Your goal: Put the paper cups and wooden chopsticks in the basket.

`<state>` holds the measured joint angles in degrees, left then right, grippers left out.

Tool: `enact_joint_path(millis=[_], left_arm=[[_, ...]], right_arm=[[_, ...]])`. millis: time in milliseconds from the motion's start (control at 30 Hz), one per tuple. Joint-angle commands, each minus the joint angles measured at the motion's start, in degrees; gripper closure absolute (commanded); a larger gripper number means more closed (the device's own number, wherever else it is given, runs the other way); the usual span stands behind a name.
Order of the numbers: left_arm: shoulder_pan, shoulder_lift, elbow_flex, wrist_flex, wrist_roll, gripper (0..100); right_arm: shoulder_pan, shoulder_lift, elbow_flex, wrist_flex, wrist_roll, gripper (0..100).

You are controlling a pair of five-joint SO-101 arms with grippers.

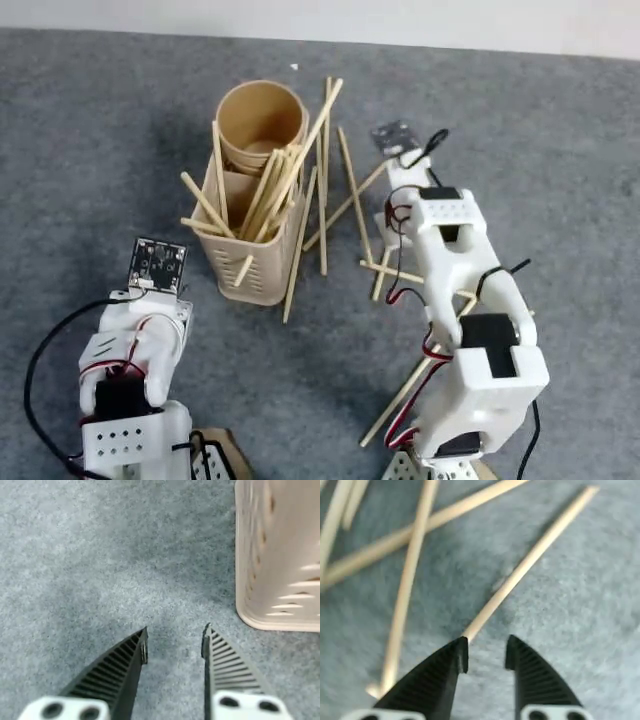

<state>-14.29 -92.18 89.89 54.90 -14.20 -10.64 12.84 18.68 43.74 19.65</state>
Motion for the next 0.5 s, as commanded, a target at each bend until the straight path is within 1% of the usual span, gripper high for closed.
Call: enact_joint_path(millis=[0, 100, 200, 333, 467], left_arm=[[0.8, -0.4, -0.5, -0.7, 0.4, 80], [0.8, -0.4, -0.5, -0.7, 0.4, 80], [0.8, -0.4, -0.5, -0.7, 0.4, 80], [0.8, -0.4, -0.5, -0.7, 0.4, 80], [0.8, -0.4, -0.5, -0.7, 0.4, 80]], right_arm=[[-3.7, -4.5, -2.6, 5.6, -11.9, 81.4], [-5.8, -7.0, -2.5, 8.0, -17.0, 80.0], [-7.5, -9.2, -2.5, 10.7, -19.7, 75.2], [-9.8, -10.4, -2.4, 11.6, -20.2, 68.0], [-11.2, -9.9, -2.2, 11.1, -20.2, 67.3]])
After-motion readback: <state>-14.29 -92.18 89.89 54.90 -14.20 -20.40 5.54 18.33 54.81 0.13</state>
